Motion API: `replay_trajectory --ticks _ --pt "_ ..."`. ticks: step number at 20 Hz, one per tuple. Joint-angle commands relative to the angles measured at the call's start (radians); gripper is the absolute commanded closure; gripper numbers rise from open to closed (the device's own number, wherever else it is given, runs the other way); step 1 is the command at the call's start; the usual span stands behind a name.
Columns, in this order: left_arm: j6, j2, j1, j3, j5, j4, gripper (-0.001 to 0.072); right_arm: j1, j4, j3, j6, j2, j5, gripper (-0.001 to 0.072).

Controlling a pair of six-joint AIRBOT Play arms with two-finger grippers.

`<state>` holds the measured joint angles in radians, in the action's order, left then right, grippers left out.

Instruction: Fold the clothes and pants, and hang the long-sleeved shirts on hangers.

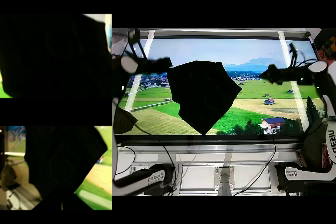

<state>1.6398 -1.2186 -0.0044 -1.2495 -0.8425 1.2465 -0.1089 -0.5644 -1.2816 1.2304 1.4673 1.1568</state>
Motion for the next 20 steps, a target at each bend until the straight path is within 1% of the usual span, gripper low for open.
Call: replay_trajectory --ticks 1,3,4,5,6,7,8,9,11,13,14,15,16,17,20 --pt "-0.009 0.238 -0.009 0.319 -0.054 -0.232 0.0697 -0.009 0.104 0.064 -0.063 0.058 0.055 0.0678" --pt "-0.004 0.341 -0.030 0.475 -0.110 -0.338 0.0696 -0.009 0.088 0.064 -0.061 0.065 0.009 0.0676" --pt "-0.002 0.381 -0.045 0.547 -0.137 -0.398 0.0696 -0.009 0.086 0.064 -0.060 0.065 -0.019 0.0646" --pt "-0.002 0.410 -0.060 0.605 -0.155 -0.454 0.0679 -0.009 0.079 0.064 -0.053 0.065 -0.043 0.0530" --pt "-0.002 0.430 -0.080 0.654 -0.167 -0.518 0.0557 -0.009 0.059 0.064 -0.029 0.066 -0.068 0.0391" --pt "-0.001 0.444 -0.108 0.695 -0.171 -0.580 0.0351 -0.009 0.035 0.064 0.014 0.069 -0.074 0.0385" --pt "0.008 0.447 -0.140 0.723 -0.172 -0.624 0.0338 -0.009 0.008 0.064 0.072 0.076 -0.070 0.0385" --pt "0.025 0.446 -0.182 0.742 -0.172 -0.651 0.0338 -0.007 -0.006 0.065 0.101 0.082 -0.048 0.0393" --pt "0.067 0.444 -0.282 0.756 -0.168 -0.647 0.0338 -0.002 -0.010 0.065 0.104 0.092 -0.026 0.0400" --pt "0.142 0.444 -0.377 0.763 -0.138 -0.640 0.0339 0.005 -0.013 0.065 0.104 0.092 -0.032 0.0396" --pt "0.178 0.444 -0.422 0.771 -0.099 -0.633 0.0344 0.008 -0.013 0.065 0.105 0.092 -0.036 0.0388" --pt "0.235 0.444 -0.467 0.779 -0.043 -0.597 0.0345 0.012 -0.014 0.065 0.111 0.092 -0.042 0.0375" --pt "0.299 0.444 -0.507 0.787 0.018 -0.552 0.0344 0.017 -0.022 0.065 0.133 0.092 -0.051 0.0364" --pt "0.334 0.444 -0.536 0.790 0.077 -0.525 0.0345 0.024 -0.035 0.065 0.150 0.092 -0.058 0.0364" --pt "0.336 0.444 -0.583 0.790 0.217 -0.530 0.0345 0.065 -0.054 0.064 0.211 0.110 -0.118 0.0361"
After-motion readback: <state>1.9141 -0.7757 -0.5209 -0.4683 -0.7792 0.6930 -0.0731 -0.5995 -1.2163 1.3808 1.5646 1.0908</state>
